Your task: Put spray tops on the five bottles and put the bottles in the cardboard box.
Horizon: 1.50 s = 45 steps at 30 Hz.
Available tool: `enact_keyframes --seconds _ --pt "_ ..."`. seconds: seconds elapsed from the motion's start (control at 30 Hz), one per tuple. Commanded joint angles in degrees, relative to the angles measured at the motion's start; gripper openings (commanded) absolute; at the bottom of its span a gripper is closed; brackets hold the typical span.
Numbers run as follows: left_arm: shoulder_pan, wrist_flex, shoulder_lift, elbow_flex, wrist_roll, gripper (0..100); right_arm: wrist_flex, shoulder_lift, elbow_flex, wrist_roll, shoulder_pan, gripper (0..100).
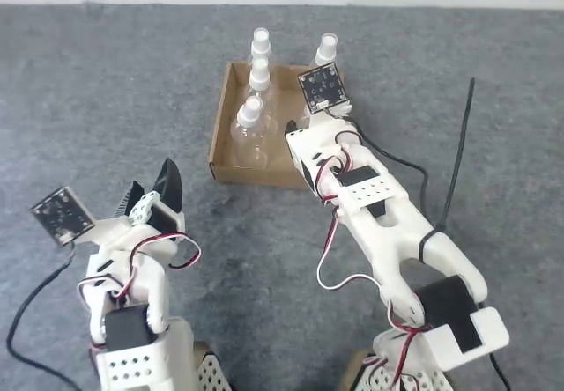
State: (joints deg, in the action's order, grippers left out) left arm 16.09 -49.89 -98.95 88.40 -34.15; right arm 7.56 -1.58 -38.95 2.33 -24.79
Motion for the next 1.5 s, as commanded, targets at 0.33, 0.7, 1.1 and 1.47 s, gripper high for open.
enact_keyframes --seconds 0.33,0.7,1.1,1.47 --pt "0.1 1.6 -0.9 -0.5 0.0 22 2.7 -3.9 2.9 -0.2 0.3 33.2" --pt "0.2 1.6 -0.9 -0.5 0.0 22 14.9 -11.6 2.9 -0.7 0.2 33.3" --pt "0.3 1.8 -0.9 -0.5 0.0 22 27.2 -20.1 2.9 -0.7 0.1 32.8" --pt "0.3 1.8 -0.9 -0.5 0.0 22 39.1 -33.8 2.9 -0.2 0.2 1.9"
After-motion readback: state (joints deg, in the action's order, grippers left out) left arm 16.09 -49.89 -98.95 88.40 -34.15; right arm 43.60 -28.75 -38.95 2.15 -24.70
